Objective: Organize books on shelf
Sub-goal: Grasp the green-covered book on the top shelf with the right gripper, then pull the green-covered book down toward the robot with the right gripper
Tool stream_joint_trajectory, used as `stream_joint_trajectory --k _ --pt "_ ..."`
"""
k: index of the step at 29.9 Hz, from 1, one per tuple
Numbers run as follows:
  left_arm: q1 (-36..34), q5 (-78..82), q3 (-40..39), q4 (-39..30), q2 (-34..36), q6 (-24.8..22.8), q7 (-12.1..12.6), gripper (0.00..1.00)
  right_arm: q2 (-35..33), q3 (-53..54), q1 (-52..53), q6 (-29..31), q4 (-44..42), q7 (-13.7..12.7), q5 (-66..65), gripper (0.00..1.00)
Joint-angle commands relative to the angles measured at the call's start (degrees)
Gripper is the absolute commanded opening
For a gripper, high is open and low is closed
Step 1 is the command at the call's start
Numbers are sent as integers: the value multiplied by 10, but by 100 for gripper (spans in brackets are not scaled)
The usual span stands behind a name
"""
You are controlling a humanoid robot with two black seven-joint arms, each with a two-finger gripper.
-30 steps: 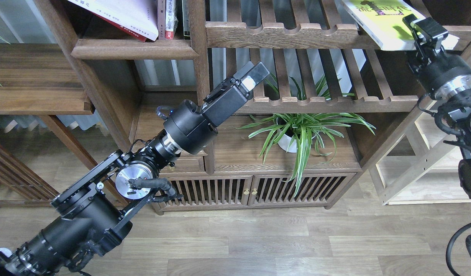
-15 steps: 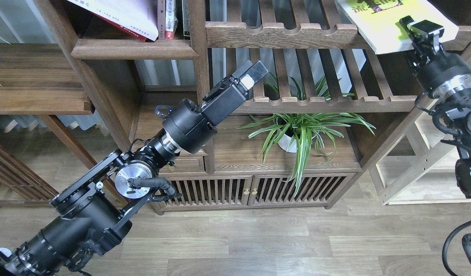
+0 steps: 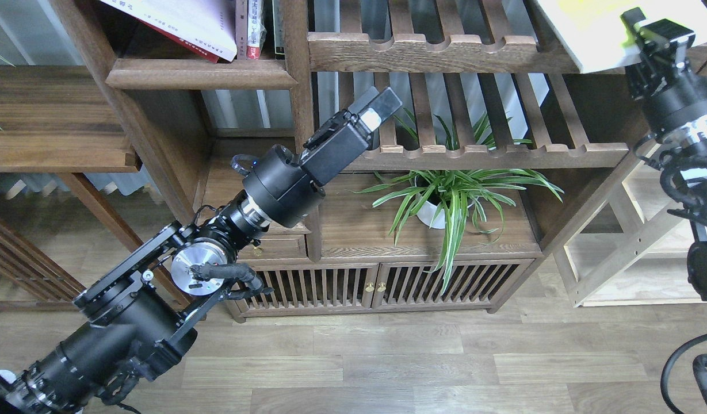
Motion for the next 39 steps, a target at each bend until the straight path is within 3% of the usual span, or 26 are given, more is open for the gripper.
stream_joint_trajectory --k 1,10,19,28,39 --pt "2 -2 -3 2 1 0 -1 99 1 7 -22 32 17 -3 44 3" --pt "-8 -6 -27 3 -4 0 3 99 6 -6 -63 105 81 -4 112 3" --pt "-15 -48 -38 20 -2 0 65 98 47 -43 -82 154 122 -17 115 3" --pt "-15 -74 -50 21 2 0 79 98 68 -99 -86 154 123 -16 115 4" --pt "-41 -170 -54 82 1 3 93 98 92 -110 -83 154 131 -17 112 4"
